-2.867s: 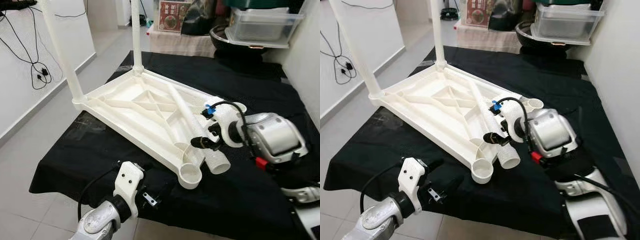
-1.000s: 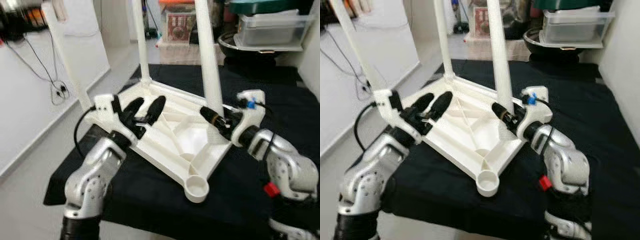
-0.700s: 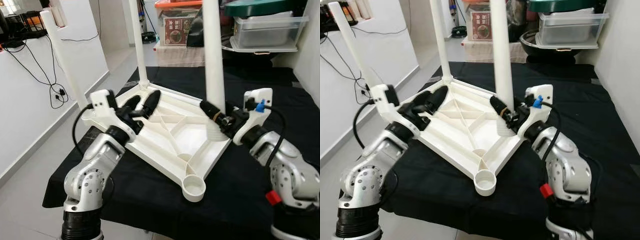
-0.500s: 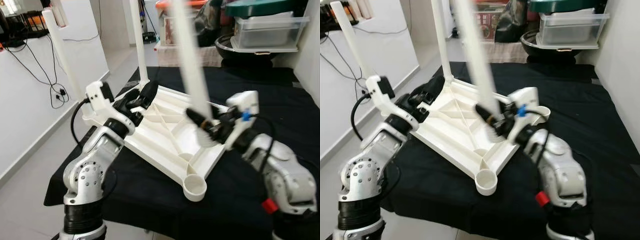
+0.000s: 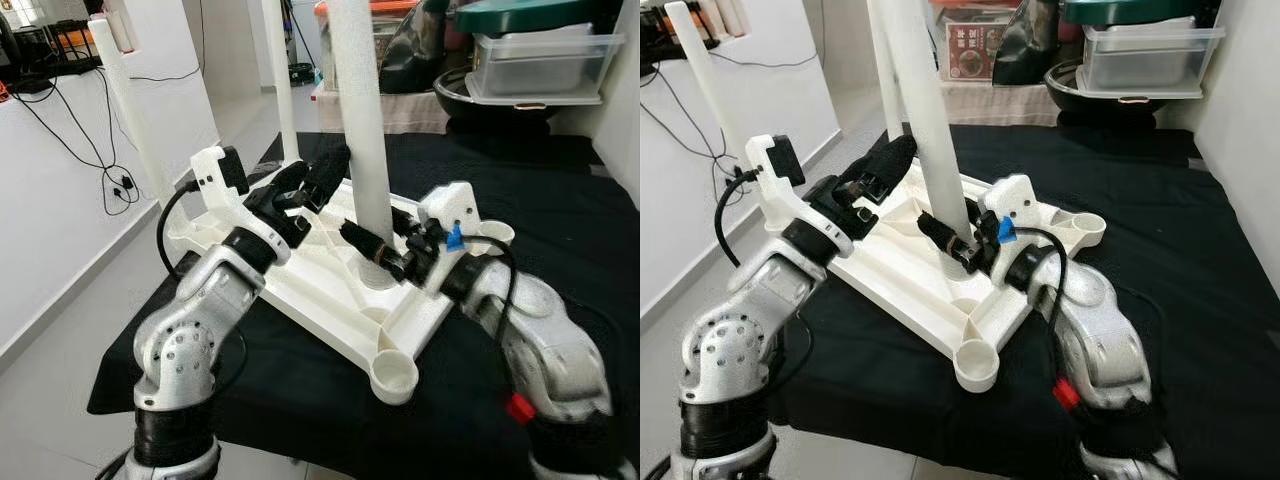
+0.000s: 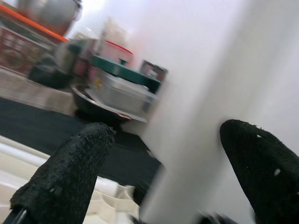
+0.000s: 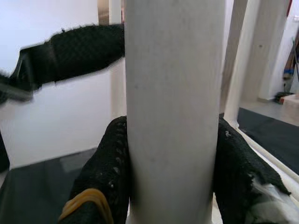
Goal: Building children table
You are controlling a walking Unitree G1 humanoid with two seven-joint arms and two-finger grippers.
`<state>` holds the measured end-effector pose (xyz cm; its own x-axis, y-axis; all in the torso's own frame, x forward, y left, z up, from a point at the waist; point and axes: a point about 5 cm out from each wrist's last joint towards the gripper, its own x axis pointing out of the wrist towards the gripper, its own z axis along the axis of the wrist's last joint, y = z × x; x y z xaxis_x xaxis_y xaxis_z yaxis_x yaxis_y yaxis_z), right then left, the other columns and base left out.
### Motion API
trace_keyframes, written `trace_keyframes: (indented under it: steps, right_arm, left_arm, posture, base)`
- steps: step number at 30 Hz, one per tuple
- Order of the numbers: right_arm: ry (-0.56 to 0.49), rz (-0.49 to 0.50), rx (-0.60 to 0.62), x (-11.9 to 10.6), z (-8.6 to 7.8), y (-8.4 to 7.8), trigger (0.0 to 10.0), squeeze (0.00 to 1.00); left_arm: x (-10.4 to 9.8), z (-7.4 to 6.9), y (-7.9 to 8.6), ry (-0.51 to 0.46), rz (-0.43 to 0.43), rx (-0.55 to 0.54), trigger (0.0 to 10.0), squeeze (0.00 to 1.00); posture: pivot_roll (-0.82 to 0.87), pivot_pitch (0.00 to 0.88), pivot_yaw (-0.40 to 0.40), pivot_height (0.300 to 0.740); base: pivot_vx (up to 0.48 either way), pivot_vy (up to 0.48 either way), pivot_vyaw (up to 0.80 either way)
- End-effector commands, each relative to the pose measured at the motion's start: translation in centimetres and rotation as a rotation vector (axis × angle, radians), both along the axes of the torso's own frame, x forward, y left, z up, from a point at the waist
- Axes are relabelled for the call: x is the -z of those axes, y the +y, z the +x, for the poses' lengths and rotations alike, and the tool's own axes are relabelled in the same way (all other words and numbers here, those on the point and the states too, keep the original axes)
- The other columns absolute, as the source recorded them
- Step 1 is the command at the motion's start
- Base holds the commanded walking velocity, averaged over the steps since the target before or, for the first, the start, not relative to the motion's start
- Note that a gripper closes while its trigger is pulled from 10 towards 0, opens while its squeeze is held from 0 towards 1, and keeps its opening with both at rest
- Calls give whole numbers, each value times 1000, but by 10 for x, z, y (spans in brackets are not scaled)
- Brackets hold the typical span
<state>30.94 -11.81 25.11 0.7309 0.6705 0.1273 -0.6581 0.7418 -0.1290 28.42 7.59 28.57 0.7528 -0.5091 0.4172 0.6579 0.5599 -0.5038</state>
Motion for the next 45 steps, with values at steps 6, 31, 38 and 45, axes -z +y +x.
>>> trace_keyframes:
  steps: [6,31,38,45]
  right_arm:
    - [14,40,67,-3,11,-5,10000,0]
    - [-125,-290,-66,19,-2,15,10000,0]
    - [-144,-310,-62,20,-2,16,10000,0]
    - [-127,-315,-24,23,3,12,10000,0]
  left_arm:
    - [2,-6,6,1,14,-28,10000,0]
    - [-33,10,12,-178,226,-184,10000,0]
    - [-32,17,21,-169,249,-257,0,0]
    - [-36,15,20,-218,298,-255,0,0]
  posture:
    - [-94,79,26,740]
    - [-78,80,23,740]
    - [-78,78,26,740]
    - [-73,87,20,740]
  base:
    - [0,0,0]
    - [0,0,0]
    - [0,0,0]
    - [0,0,0]
